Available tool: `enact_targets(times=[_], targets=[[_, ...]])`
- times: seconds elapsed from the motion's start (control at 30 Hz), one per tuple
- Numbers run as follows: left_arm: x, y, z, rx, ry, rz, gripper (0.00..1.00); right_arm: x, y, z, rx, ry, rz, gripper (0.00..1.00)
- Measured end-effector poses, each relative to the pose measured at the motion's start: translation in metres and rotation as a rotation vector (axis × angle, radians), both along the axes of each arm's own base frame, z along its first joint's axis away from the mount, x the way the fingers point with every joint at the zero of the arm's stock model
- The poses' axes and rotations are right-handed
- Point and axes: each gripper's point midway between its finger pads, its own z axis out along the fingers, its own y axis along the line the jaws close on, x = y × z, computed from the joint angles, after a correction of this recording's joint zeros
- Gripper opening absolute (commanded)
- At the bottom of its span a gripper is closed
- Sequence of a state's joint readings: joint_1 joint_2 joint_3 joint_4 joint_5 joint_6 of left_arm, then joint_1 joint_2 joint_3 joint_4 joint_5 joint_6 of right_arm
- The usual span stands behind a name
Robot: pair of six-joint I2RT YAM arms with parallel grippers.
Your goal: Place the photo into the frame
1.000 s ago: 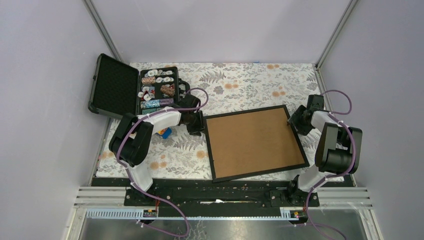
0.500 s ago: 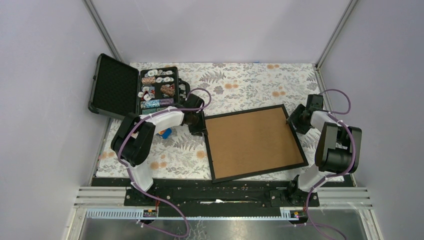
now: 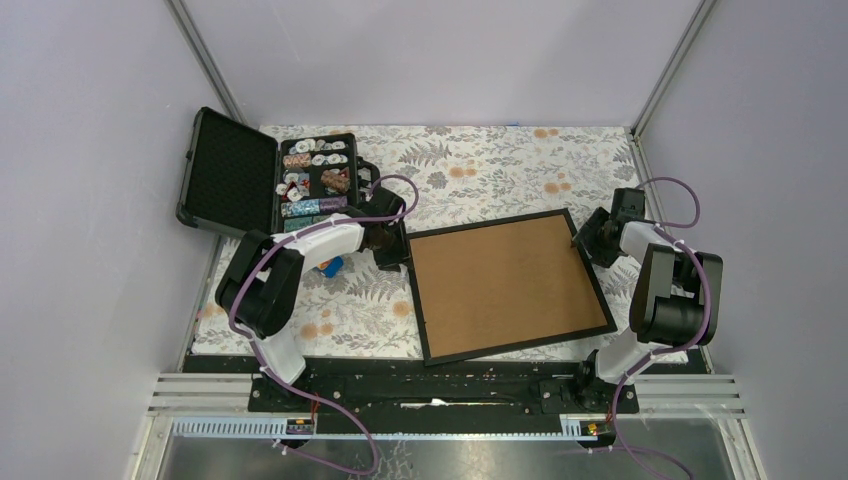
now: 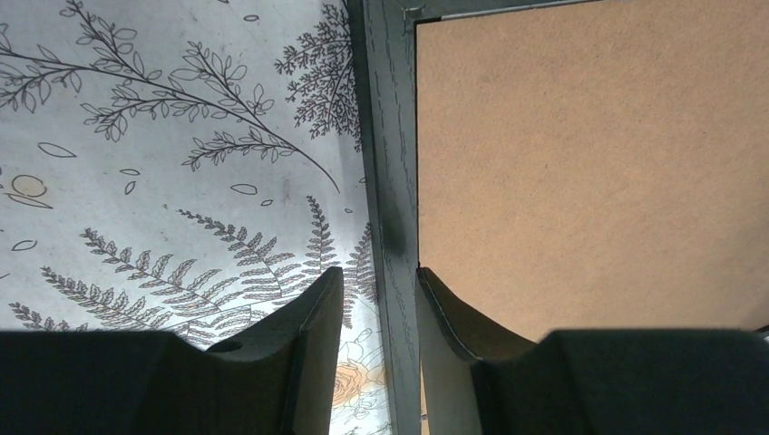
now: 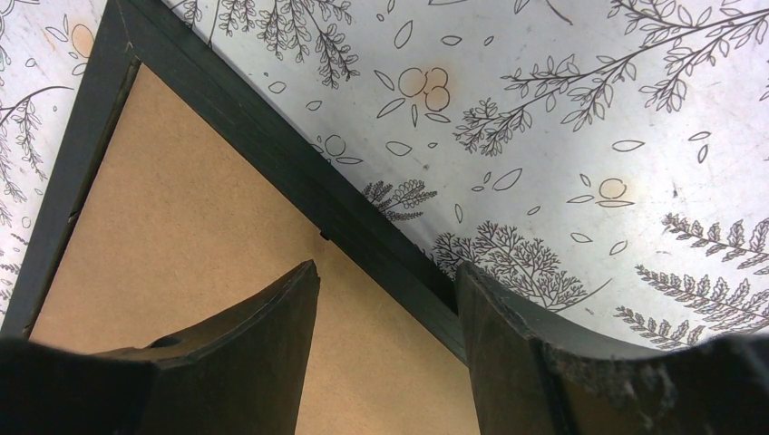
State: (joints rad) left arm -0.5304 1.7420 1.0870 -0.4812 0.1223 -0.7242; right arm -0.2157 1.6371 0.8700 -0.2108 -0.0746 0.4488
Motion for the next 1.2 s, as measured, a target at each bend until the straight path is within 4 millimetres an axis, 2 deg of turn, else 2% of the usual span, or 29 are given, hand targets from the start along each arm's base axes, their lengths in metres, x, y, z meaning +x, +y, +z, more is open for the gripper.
enact_targets(times=[0.43,1.2], targets=[[-0.006,0.001,-0.01,0.023,0.034,0.005,0.38,0.0,0.0,0.0,0.0,0.0,0.0,0.64],[-0.003,-0.005,-0.011,0.058,0.082,-0.004,0.33,0.0,0.001,0.0,-0.006,0.0,0.01,0.64]])
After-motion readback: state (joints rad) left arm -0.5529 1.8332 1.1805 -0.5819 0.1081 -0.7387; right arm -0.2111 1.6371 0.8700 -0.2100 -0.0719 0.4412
